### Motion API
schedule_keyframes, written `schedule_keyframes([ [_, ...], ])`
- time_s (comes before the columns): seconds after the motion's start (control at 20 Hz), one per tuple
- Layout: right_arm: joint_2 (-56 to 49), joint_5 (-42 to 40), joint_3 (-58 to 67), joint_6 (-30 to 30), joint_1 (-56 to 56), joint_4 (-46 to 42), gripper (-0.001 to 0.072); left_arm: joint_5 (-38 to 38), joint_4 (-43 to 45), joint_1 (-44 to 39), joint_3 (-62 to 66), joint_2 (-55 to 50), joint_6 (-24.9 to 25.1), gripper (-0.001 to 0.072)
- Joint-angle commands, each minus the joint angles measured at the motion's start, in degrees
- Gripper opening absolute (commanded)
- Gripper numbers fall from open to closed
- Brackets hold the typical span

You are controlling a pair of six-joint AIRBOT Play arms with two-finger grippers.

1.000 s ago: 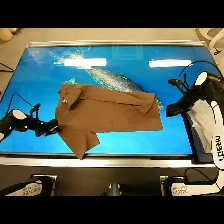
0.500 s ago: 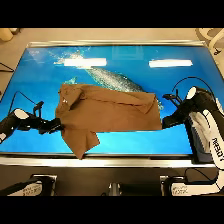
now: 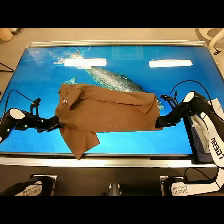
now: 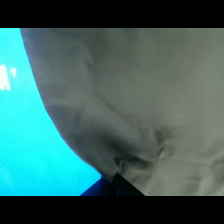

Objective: Fold the shirts.

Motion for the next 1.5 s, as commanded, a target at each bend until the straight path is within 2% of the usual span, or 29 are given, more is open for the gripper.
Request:
schedule_keyframes([
  [0.0, -1.0, -1.0, -0.3, 0.2, 0.1, 3.3, 0.0232, 0.1, 0.0, 0.0, 0.1, 2.0, 0.0, 0.0024],
  [0.05, -1.0, -1.0, -0.3, 0.2, 0.1, 3.3, 0.0016, 0.1, 0.0, 0.0, 0.2, 2.5, 0.1, 0.0024],
  [0.15, -0.1, 0.4, 0.6, -2.3, 0.0, 3.2, 0.0025, 0.0, -0.5, 0.0, 1.5, 3.6, 0.2, 0.0024],
  [0.25, 3.0, 0.5, 4.0, -4.9, 0.0, 3.3, 0.0022, -0.6, -2.4, 0.0, 6.5, 6.3, 4.0, 0.0023],
  [0.3, 5.6, 0.4, 7.1, -5.5, -0.1, 3.1, 0.0022, -0.7, -2.4, 0.0, 10.6, 8.3, 4.3, 0.0023],
  [0.5, 20.9, -0.1, 28.7, -6.8, -0.1, 0.5, 0.0023, 2.3, -2.4, 0.0, 40.3, 18.3, 4.3, 0.0022],
  [0.6, 31.4, -5.9, 39.1, -6.8, -0.1, -4.3, 0.0024, 9.3, -2.3, 0.0, 56.4, 22.2, 4.3, 0.0023],
  [0.7, 42.1, -17.4, 43.0, -7.5, -0.1, -8.5, 0.0023, 14.6, -1.2, 0.0, 67.0, 25.1, 4.3, 0.0022],
  [0.75, 46.8, -23.1, 43.0, -7.4, -0.1, -9.2, 0.0023, 14.3, -0.8, 0.0, 70.0, 26.3, 4.3, 0.0022],
  [0.8, 49.9, -24.7, 43.0, -7.3, -0.1, -9.8, 0.0023, 13.0, -0.8, 0.0, 70.9, 27.5, 4.3, 0.0022],
  [0.95, 53.7, -19.2, 43.0, -4.8, -0.1, -10.1, 0.0023, 7.2, -0.2, 0.0, 70.8, 29.3, 4.3, 0.0022],
  [1.15, 52.9, -14.2, 43.0, -4.8, -0.1, -12.8, 0.0023, 5.0, 4.3, 0.0, 70.8, 29.2, 4.3, 0.0021],
  [1.3, 49.5, -5.7, 43.0, -4.6, -0.1, -13.3, 0.0023, -4.0, 10.4, 0.0, 70.6, 27.1, 0.8, 0.0023],
  [1.45, 40.6, 5.8, 43.0, -1.6, -0.1, -13.1, 0.0024, -15.2, 13.8, 0.0, 67.5, 21.6, 0.7, 0.0023],
])
